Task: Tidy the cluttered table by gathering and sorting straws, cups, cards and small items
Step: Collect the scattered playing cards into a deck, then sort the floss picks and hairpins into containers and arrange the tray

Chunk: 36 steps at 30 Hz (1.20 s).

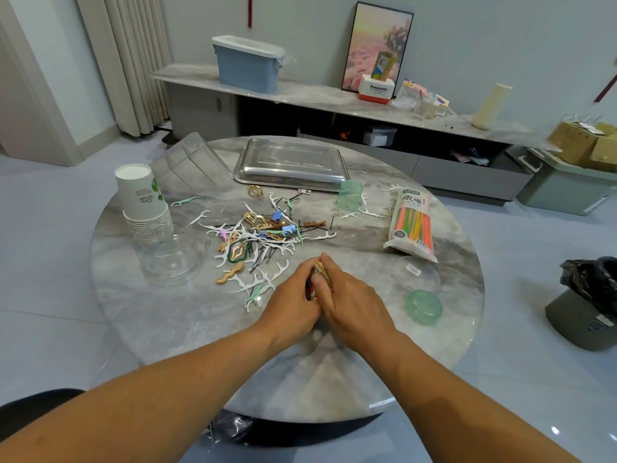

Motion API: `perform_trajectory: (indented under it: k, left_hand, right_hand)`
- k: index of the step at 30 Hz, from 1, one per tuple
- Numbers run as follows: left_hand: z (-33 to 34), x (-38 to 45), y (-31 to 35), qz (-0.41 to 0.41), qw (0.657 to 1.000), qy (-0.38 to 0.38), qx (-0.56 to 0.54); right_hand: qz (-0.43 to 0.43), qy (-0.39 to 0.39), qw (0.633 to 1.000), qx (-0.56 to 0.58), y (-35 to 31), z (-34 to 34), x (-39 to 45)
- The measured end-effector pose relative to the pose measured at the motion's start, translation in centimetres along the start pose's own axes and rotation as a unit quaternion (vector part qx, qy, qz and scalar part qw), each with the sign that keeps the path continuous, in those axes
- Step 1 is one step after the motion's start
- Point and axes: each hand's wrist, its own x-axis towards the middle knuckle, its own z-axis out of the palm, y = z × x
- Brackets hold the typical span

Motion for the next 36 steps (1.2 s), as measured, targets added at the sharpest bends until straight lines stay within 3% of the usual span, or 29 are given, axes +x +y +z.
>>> perform_trajectory:
  k: [6,10,14,16,18,21,23,27,32,36]
  left_hand:
    - [-0.2,0.3,-1.1,-0.02,0.999,-0.028,-0.018]
    - [-0.4,0.3,-0.7,-0.001,0.997,-0.072,-0.012]
    - [-0.3,0.0,0.0,0.004,0.997,-0.082,-0.013]
    - [-0.7,-0.1,0.2,0.019,0.998,-0.047,0.025]
    - [-1.5,0.0,-0.2,0.036,0.993,0.035,0.108]
    - [-2.5,0.2,-1.7,0.019,0.954,0.157,0.254]
    - [-2.9,0.2,-3.1,-0.027,0.931,0.18,0.316]
    - [-3.1,-0.1,-5.3,-0.081,0.905,0.144,0.392]
    - [-2.9,1.7,-5.4,-0.057,0.902,0.11,0.414]
    - [-2.6,4.1,-5.5,-0.019,0.902,0.116,0.416]
  right_hand:
    - [-0.057,-0.015,0.987,-0.148,0.0,-0.1,-0.4]
    - [0.043,-0.017,0.999,-0.007,0.5,0.2,0.7]
    - [0.164,0.006,0.977,0.135,3.5,-2.2,2.7]
    - [0.205,0.021,0.966,0.157,5.3,-3.4,3.0]
    - [0.223,0.046,0.964,0.139,6.6,-3.8,3.0]
    - [0.23,0.055,0.971,0.038,7.0,-3.2,2.8]
    - [0.246,0.045,0.968,-0.02,6.4,-2.4,2.6]
    - [0.194,0.062,0.976,-0.07,4.4,-0.7,2.7]
    - [0.127,0.046,0.991,-0.012,1.4,1.5,3.5]
    - [0.126,0.039,0.991,0.006,1.7,0.8,5.3]
